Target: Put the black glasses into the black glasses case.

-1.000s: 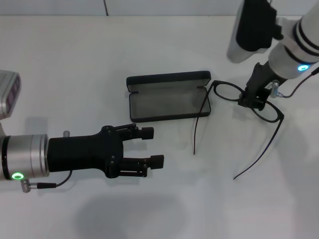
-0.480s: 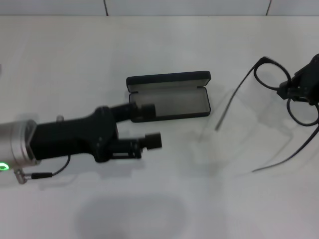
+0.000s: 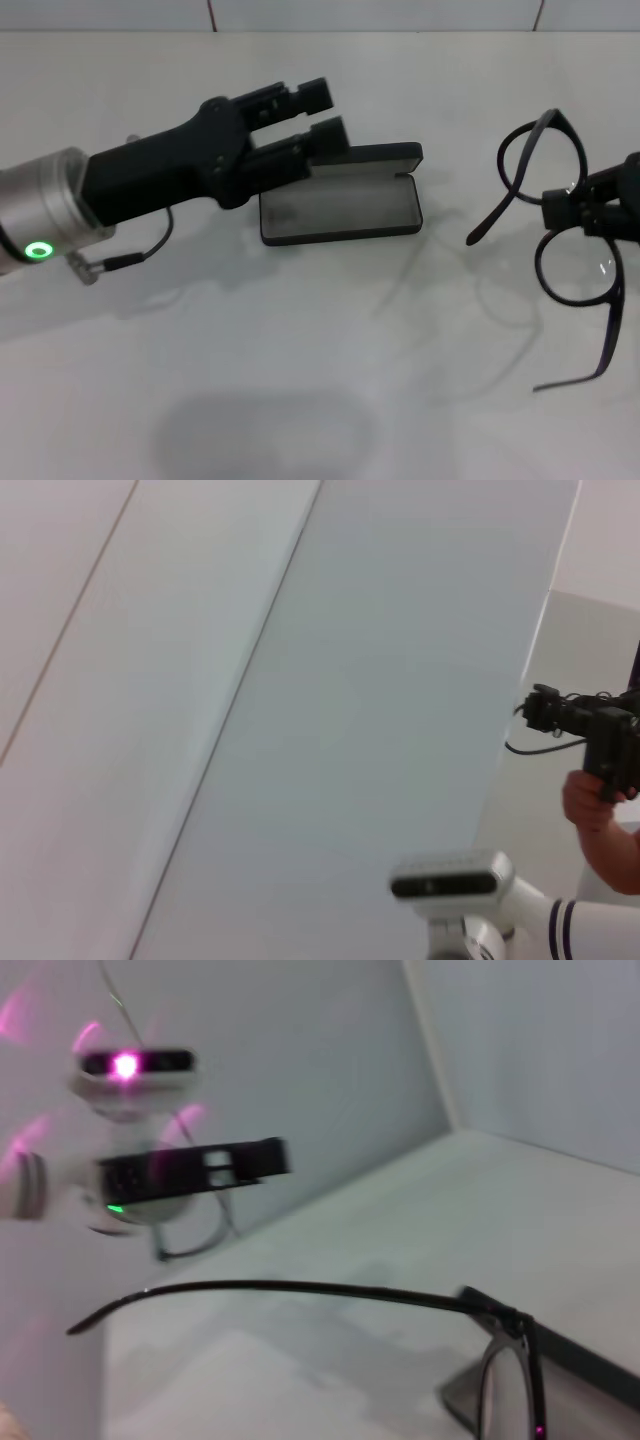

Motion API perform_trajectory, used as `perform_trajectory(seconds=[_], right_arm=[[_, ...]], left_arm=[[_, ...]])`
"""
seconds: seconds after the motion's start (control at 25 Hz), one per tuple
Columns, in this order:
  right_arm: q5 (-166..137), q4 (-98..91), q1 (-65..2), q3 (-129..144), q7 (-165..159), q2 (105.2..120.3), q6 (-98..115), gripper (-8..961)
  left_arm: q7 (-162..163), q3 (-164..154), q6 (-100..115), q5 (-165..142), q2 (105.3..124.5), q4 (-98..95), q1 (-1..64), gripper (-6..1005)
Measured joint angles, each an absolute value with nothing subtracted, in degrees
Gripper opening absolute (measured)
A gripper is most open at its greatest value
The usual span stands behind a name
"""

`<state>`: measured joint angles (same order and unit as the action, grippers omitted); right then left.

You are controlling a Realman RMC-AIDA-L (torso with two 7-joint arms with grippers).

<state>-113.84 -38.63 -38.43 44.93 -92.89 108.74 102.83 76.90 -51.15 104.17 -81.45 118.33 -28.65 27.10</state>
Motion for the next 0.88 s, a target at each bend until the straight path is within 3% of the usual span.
perform_trajectory(seconds=[0.12, 0.36, 0.48, 0.68, 0.88], right_arm=[[-113.7, -35.8, -39.1, 45.3, -91.2, 109.05, 102.9, 112], [-114.4, -34.1, -40.9, 46.2, -92.0, 110.85, 102.8, 111], [-114.5, -30.7, -42.9, 46.2, -93.2, 110.92, 102.5, 111], [-114.5, -28.9, -44.5, 46.2, -95.5, 111.30, 102.3, 112], [-114.4, -28.7, -45.1, 46.9, -97.3, 111.66, 101.4, 111]], left_arm=[[75.8, -51.4, 103.2, -81.5, 118.84, -28.6, 28.6, 798], [71.1, -51.7, 100.2, -83.9, 119.58, -27.6, 32.0, 596], [66.7, -51.7, 98.8, -84.4, 119.61, -23.9, 34.4, 348], [63.2, -51.8, 97.1, -84.9, 119.79, -21.9, 35.8, 116], [62.9, -52.5, 96.9, -84.9, 119.86, -21.5, 36.4, 1]])
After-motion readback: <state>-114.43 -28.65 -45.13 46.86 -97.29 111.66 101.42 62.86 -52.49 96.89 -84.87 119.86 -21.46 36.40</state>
